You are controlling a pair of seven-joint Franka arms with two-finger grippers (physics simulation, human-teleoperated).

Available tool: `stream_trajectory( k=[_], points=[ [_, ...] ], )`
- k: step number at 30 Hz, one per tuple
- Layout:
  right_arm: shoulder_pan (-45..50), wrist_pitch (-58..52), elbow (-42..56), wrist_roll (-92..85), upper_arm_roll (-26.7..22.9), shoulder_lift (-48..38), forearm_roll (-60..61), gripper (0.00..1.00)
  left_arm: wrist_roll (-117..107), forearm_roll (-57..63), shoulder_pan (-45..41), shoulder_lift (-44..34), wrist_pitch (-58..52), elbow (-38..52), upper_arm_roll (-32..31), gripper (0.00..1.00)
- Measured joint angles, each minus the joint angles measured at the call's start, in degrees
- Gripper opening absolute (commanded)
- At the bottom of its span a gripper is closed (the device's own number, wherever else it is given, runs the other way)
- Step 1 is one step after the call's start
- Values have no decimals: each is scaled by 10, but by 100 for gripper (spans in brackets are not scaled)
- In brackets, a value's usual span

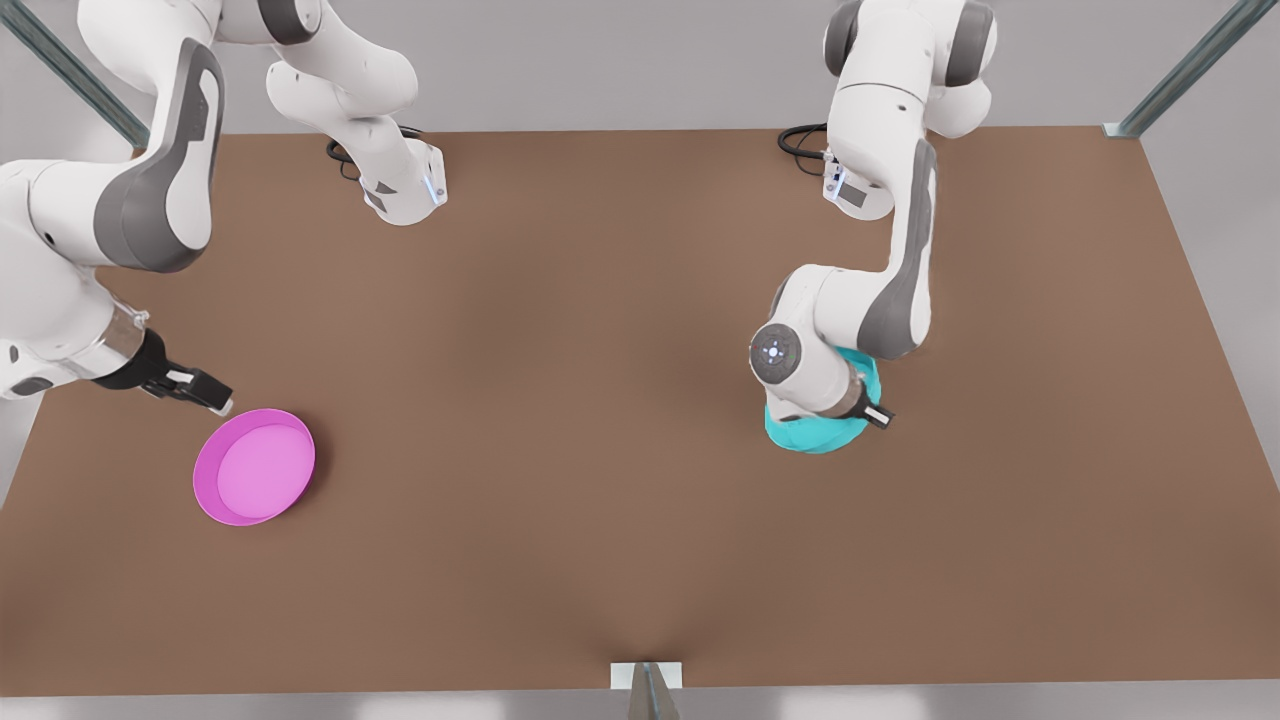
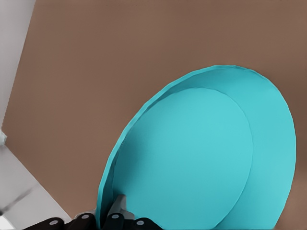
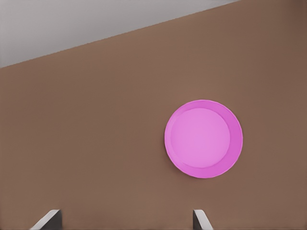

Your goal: Flip the blue plate over with the left arm, and stack the pink plate on top of the blue plate with the right arm

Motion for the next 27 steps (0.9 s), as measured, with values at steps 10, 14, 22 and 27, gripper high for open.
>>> stream_trajectory(
  k=[10,14,22,27],
  points=[
    [-2,3,0,-5,-1,0,1,100,-302,192,-117,35,72,1,-1,21],
    [-3,-3,0,-6,-1,-3,1,100,-410,303,-161,72,23,0,-1,21],
    [-1,-3,0,-4,0,-6,1,100,-593,407,-222,163,-6,3,-2,21],
    [-11,-5,0,0,-4,-11,5,100,-660,420,-235,201,-17,20,-22,21]
  ],
)
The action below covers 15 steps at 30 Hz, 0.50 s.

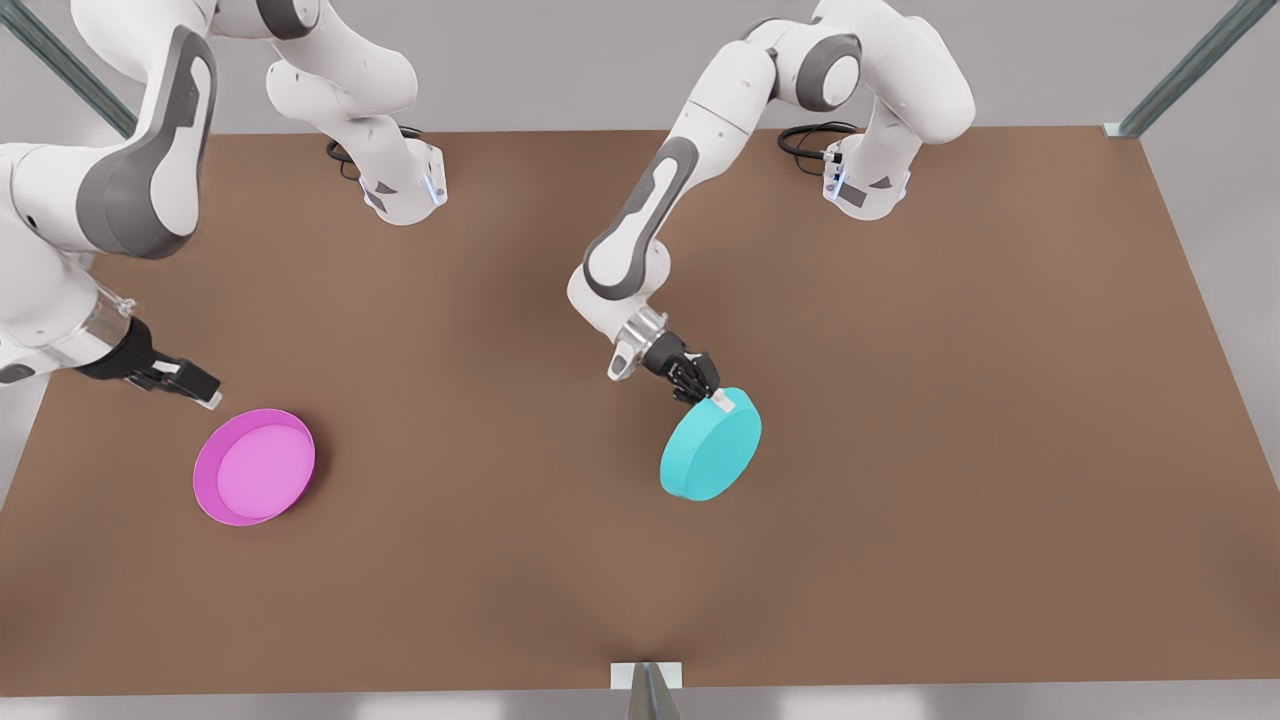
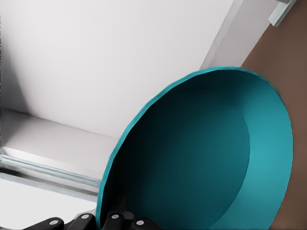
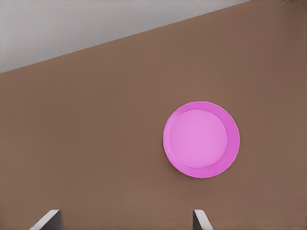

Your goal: Flip the blue plate over with the left arm, and stack the pink plate on top of the blue plate with the right arm

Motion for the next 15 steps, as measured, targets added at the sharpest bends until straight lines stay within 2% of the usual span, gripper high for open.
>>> stream_trajectory(
  k=[3,4,5,11,15],
  points=[
    [6,-27,0,-6,3,6,1,100,-14,1,-3,10,-9,4,-8,21],
    [3,-28,0,-8,2,4,1,100,-10,1,-4,10,-15,8,-14,63],
    [9,-29,0,-27,3,7,1,100,-10,-2,-3,11,-15,8,-16,100],
    [11,-48,-7,-105,4,20,0,100,-9,-25,-4,12,-44,13,-45,100],
    [-1,-63,-17,-104,37,19,-11,100,-49,-65,-3,28,-55,63,-93,100]
  ],
)
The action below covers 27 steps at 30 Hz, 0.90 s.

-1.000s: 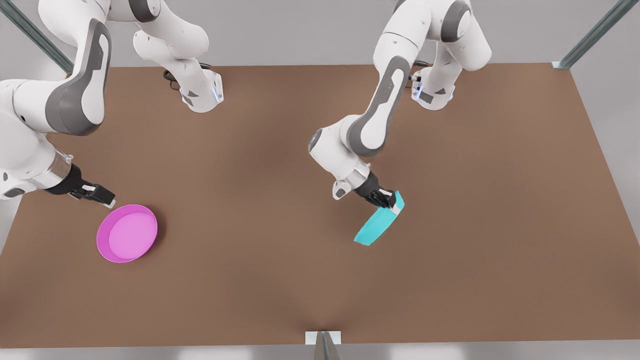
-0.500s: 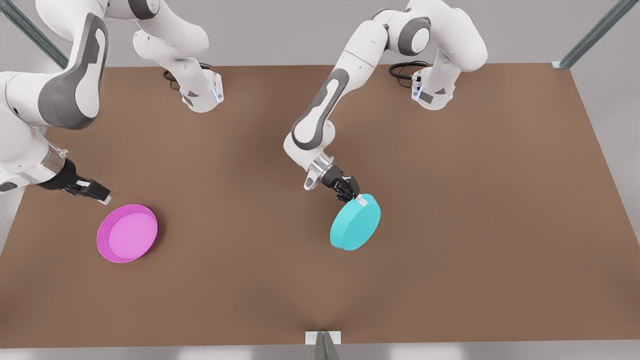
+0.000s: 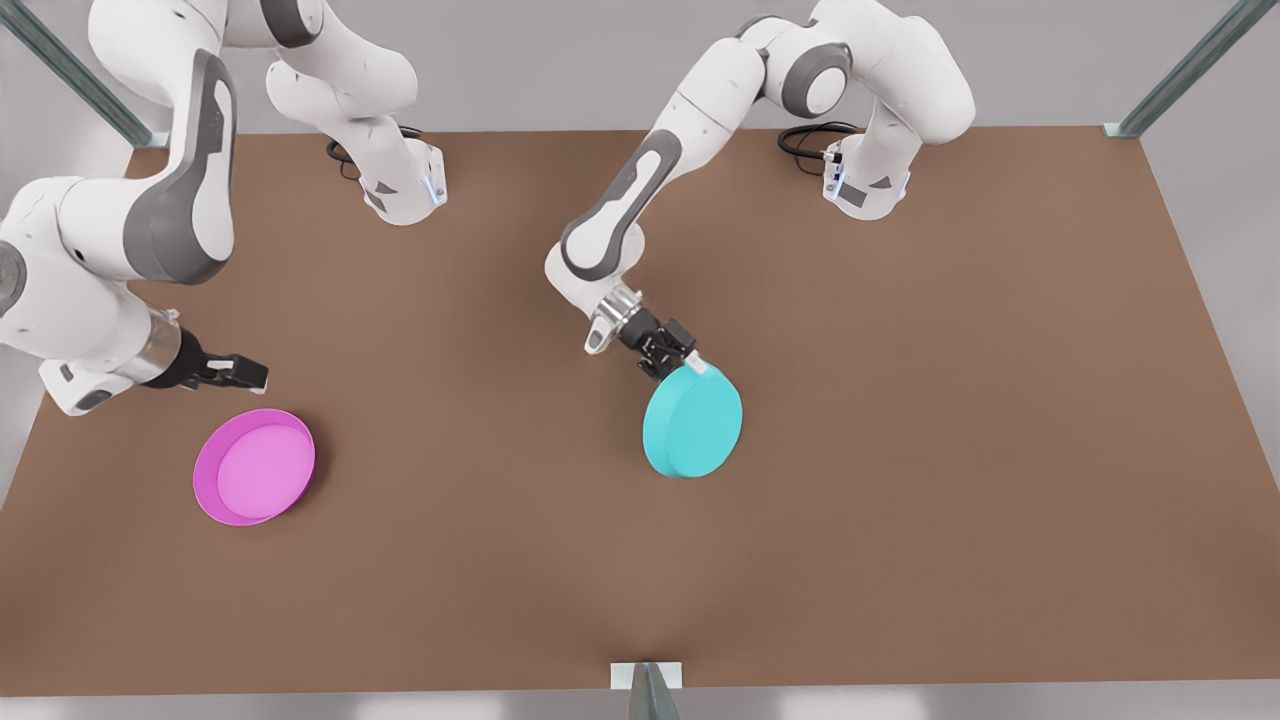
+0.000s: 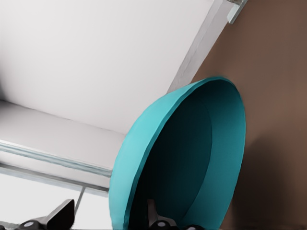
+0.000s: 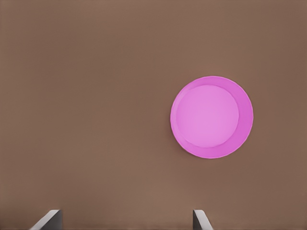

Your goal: Flip the blue plate over with the left arm, and stack the pink plate on top of the blue plate with the right arm

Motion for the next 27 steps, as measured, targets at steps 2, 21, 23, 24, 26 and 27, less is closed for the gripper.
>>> stream_trajectory(
  k=[2,21,23,24,26,27],
  points=[
    [-4,0,-22,-3,1,-4,0,100,-61,-55,0,43,5,71,-32,100],
    [-244,207,-194,-446,4,144,167,100,563,-640,628,-289,-176,150,-130,100],
    [-249,217,-162,-481,3,169,166,100,562,-584,712,-361,-118,73,-245,100],
    [-257,214,-124,-515,2,193,163,100,567,-562,727,-364,-106,66,-257,100],
    [-266,204,-49,-558,2,251,158,100,563,-527,721,-357,-109,70,-258,100],
    [-269,202,-36,-573,1,268,158,100,563,-516,721,-353,-109,70,-258,100]
  ],
)
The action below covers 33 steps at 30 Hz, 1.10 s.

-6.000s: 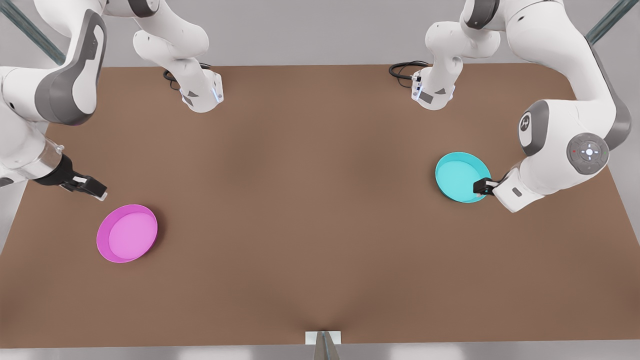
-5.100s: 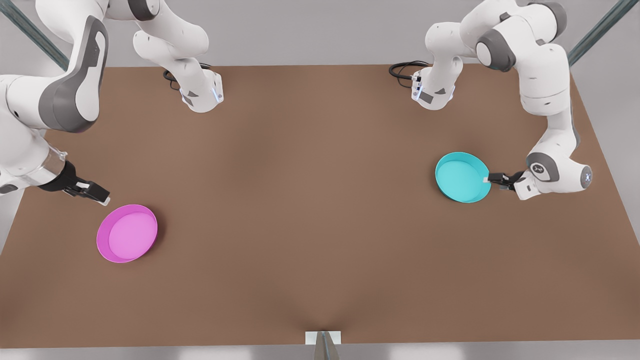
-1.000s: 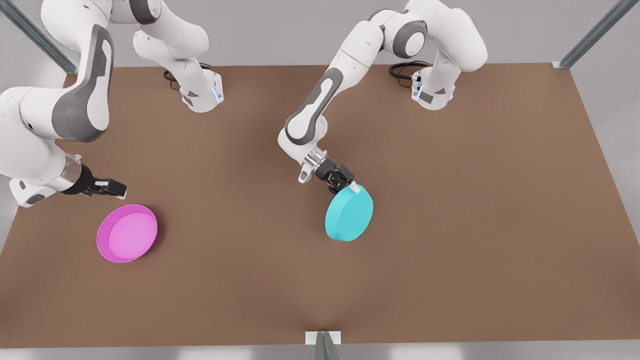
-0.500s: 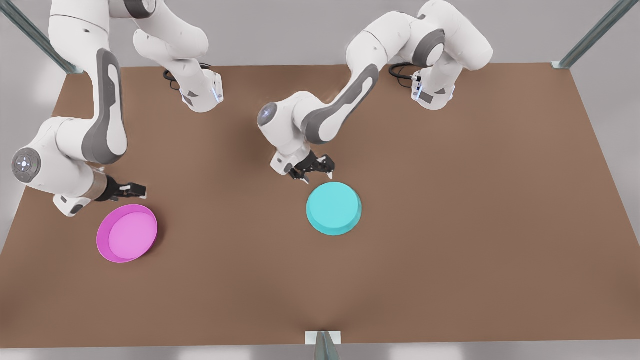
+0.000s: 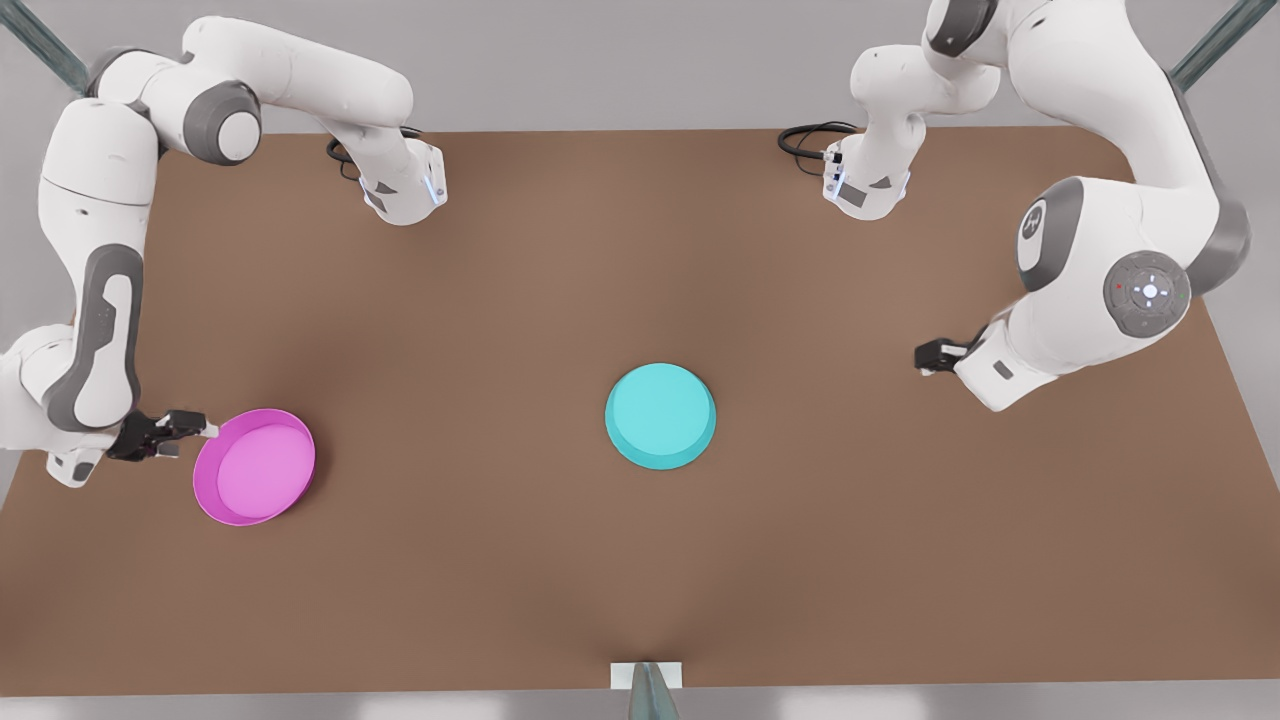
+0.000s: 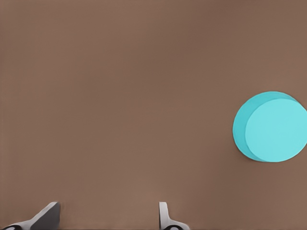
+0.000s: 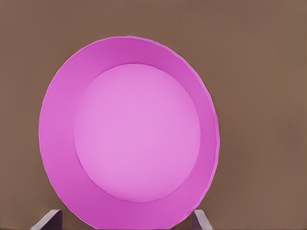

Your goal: Flip the blue plate over with the left arm, and stack the pink plate on top of the blue plate with the right arm

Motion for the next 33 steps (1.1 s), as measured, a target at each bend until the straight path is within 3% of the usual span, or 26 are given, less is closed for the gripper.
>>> stream_trajectory(
  k=[6,17,18,20,24,30,33],
  points=[
    [0,15,133,-95,-11,114,-8,100,0,30,0,9,-1,-1,3,100],
    [-18,-14,108,-113,-12,132,67,100,0,47,-10,5,-15,-6,0,100],
    [-17,-15,108,-113,-12,132,67,97,0,48,-10,5,-15,-6,0,100],
    [-16,-15,106,-113,-11,131,67,75,0,49,-10,5,-16,-6,0,100],
    [-18,-21,105,-120,-11,131,101,66,0,50,-11,6,-15,-6,0,100],
    [-46,-16,86,-112,-11,131,146,66,0,52,-17,8,-14,-6,-1,100],
    [-46,-20,77,-106,-6,122,148,60,0,53,-17,7,-14,-6,-1,100]
  ],
)
